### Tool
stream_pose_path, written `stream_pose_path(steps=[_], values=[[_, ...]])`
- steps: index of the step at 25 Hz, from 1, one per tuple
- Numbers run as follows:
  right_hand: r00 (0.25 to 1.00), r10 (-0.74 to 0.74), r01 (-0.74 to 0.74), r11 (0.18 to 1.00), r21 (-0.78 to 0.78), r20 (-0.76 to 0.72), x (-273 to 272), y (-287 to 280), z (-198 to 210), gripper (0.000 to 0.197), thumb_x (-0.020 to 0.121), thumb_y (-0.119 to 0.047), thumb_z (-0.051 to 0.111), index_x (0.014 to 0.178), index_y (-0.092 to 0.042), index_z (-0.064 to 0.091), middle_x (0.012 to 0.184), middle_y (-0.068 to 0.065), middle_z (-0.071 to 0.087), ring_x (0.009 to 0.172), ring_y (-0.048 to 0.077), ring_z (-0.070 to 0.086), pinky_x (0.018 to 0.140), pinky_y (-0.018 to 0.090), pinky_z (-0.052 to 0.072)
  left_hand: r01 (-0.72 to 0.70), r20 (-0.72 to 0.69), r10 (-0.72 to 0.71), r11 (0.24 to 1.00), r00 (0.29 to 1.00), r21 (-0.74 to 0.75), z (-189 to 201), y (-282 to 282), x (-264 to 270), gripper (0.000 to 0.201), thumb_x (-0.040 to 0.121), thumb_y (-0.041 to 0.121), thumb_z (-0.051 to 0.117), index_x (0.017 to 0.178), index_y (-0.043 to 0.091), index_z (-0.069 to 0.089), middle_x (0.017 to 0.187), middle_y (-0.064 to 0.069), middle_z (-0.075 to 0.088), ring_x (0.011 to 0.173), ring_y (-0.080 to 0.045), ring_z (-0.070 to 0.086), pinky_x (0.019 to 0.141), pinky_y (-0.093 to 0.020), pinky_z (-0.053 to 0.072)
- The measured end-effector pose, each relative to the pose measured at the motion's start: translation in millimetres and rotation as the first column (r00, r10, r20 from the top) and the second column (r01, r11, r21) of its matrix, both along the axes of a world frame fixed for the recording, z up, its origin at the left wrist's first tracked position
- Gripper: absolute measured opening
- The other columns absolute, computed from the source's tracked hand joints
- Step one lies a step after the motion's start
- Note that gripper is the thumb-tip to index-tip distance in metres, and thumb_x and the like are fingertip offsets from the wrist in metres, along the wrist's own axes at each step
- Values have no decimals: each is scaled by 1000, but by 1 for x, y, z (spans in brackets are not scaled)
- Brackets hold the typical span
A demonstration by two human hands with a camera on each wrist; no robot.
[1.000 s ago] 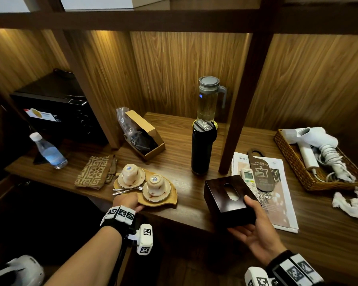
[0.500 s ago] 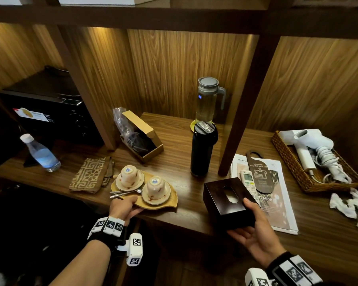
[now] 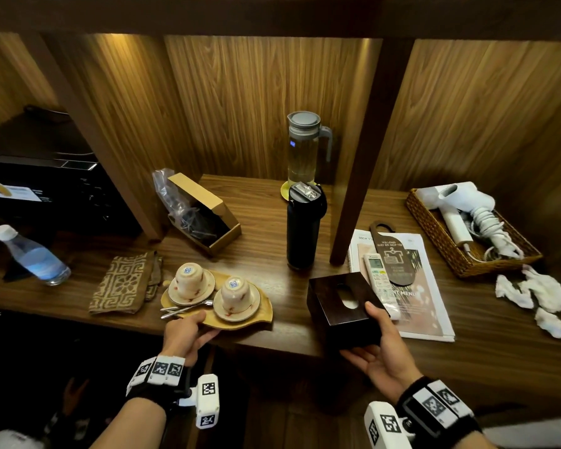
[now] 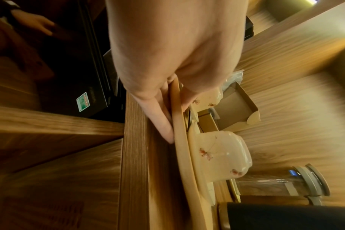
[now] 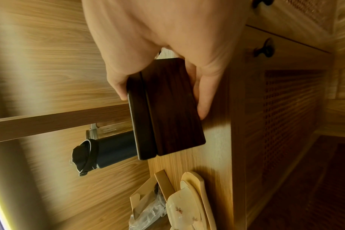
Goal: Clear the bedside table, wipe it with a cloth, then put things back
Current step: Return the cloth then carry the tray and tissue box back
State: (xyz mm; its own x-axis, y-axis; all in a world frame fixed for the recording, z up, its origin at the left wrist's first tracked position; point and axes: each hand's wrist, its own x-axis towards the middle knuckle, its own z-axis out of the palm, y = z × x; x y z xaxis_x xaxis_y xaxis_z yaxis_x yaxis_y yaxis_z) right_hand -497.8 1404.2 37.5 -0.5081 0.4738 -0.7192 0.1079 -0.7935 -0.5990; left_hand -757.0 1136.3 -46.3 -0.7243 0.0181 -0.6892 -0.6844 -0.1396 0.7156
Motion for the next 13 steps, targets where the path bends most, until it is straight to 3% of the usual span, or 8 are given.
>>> stream_pose_path(steps=[5, 8, 10, 13], values=[[1000, -20, 20, 1000, 21, -7, 1, -9, 3, 33, 93, -41, 73, 119, -21, 71, 121, 20, 75, 119, 37, 66, 109, 59, 53, 15, -31, -15, 1000, 999, 4, 9, 0, 5, 32, 100, -2, 60, 132, -4, 60, 130, -25, 68, 119, -39, 67, 57, -42, 67], [999, -27, 28, 998, 51, -18, 1, -14, 7, 32, 92, -41, 73, 117, -21, 71, 121, 21, 74, 118, 37, 67, 111, 61, 51, 14, -74, -9, 998, 997, 62, 23, 1, 6, 20, 100, -2, 60, 119, -1, 65, 128, -26, 69, 121, -40, 66, 75, -50, 62], [999, -38, 40, 997, 68, -23, -1, -18, 11, 32, 92, -40, 74, 117, -21, 69, 119, 21, 74, 112, 37, 68, 109, 60, 53, 2, -127, 9, 996, 992, 92, 36, 1, 8, 23, 99, -3, 60, 122, -5, 65, 127, -27, 69, 120, -39, 67, 80, -50, 59], [999, -33, 36, 995, 94, -28, -6, -22, 16, 37, 91, -42, 76, 120, -22, 66, 119, 22, 73, 112, 37, 69, 98, 56, 58, -24, -214, 51, 991, 975, 131, 59, 2, 15, 30, 99, -4, 61, 129, -8, 63, 128, -27, 70, 119, -38, 67, 75, -44, 60]])
